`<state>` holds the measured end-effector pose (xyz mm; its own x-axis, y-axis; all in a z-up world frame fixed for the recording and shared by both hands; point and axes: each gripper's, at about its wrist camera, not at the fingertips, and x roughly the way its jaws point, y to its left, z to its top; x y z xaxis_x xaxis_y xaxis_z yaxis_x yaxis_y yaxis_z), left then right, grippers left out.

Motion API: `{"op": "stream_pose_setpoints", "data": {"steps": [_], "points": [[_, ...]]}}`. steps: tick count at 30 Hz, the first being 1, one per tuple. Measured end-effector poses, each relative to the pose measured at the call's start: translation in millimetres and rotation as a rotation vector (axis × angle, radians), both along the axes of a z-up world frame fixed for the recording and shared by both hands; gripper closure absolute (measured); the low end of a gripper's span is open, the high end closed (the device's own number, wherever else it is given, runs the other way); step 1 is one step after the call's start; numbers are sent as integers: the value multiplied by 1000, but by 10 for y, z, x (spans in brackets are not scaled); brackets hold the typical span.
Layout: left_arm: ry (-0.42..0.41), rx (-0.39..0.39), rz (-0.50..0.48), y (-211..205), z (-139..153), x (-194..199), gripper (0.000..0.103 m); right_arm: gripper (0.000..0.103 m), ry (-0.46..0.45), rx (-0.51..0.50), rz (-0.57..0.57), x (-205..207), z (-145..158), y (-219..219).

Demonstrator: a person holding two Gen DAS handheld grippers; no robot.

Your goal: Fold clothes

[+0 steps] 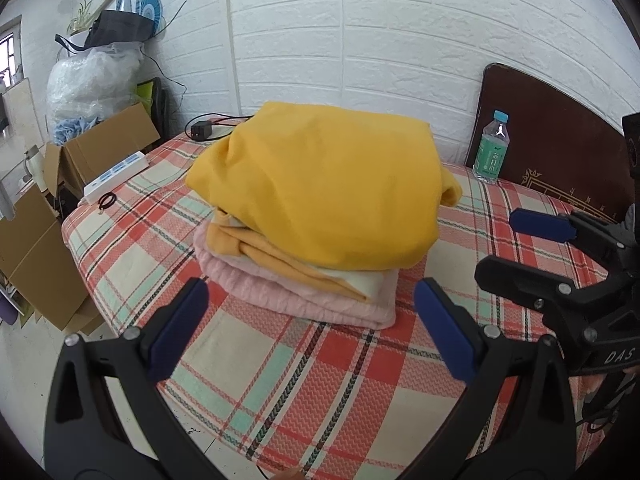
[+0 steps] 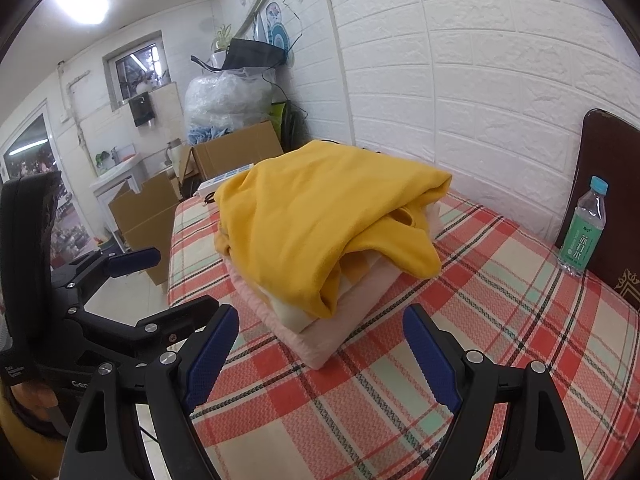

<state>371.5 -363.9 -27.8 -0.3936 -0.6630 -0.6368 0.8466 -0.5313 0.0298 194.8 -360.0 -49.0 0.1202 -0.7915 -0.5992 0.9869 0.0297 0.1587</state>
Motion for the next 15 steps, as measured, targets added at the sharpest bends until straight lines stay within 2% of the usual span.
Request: {"op": "stream_pose_setpoints", "data": {"steps": [10, 15], "points": [[-24, -74, 3, 52, 49, -16, 0, 17, -15, 15, -21, -46, -69, -20], [0, -58, 16, 26, 46, 9, 0, 17, -19, 16, -25, -54, -66, -20]]}}
